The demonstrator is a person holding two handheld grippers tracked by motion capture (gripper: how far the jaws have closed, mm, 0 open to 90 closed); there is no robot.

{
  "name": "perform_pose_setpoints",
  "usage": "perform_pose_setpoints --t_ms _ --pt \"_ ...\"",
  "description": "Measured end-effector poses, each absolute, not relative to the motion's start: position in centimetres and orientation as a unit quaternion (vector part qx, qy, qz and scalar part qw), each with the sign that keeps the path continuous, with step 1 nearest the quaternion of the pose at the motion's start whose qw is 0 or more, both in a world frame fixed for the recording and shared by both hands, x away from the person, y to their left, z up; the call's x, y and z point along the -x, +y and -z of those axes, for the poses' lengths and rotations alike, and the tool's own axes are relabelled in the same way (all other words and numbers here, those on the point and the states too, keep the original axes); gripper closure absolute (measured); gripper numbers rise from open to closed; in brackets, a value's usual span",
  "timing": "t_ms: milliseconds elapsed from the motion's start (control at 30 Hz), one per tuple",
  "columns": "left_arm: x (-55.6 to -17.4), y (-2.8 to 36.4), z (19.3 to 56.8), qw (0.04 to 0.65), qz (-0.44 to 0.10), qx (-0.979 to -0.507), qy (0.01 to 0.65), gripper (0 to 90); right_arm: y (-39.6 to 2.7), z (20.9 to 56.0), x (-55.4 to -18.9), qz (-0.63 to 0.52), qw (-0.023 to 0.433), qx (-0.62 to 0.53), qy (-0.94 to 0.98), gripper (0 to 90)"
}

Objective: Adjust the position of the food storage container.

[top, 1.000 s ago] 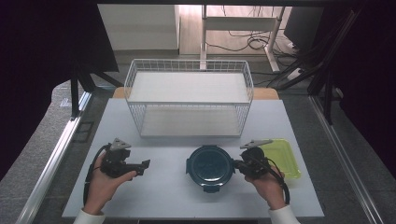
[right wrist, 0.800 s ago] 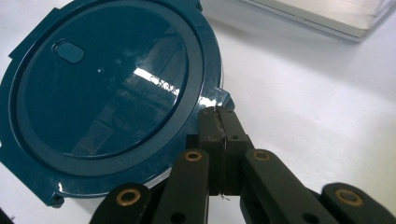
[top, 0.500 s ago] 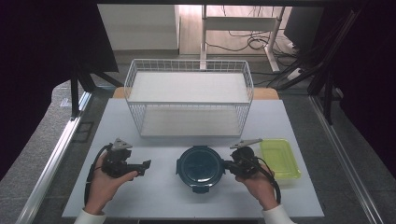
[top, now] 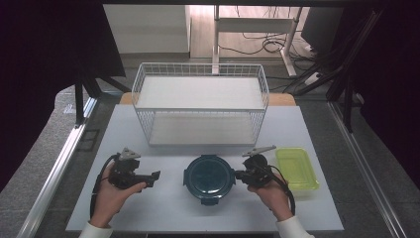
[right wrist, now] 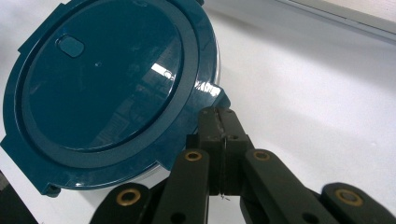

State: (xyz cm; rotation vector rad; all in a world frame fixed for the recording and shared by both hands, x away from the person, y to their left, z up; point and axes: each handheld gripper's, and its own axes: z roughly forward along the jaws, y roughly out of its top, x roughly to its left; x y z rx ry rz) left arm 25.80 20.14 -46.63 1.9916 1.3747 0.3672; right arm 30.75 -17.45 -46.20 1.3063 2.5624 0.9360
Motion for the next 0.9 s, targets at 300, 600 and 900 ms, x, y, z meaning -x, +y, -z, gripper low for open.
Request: perform_pose_setpoints --t_ms 300,600,900 --pt "-25.8 20.0 46.7 0.338 -0.14 -0.767 0.527 15.5 -16.7 46.3 -30.7 -0.325 0.048 -0.424 0.844 89.5" --pt "-25.8 19.9 46.9 0.338 -0.144 -0.767 0.527 15.6 -16.6 46.4 -30.7 -0.333 0.039 -0.413 0.847 89.4" --pt "-24.9 20.3 45.3 0.367 -0.164 -0.754 0.519 16.0 -18.9 43.7 -29.9 -0.385 0.094 -0.417 0.818 89.0"
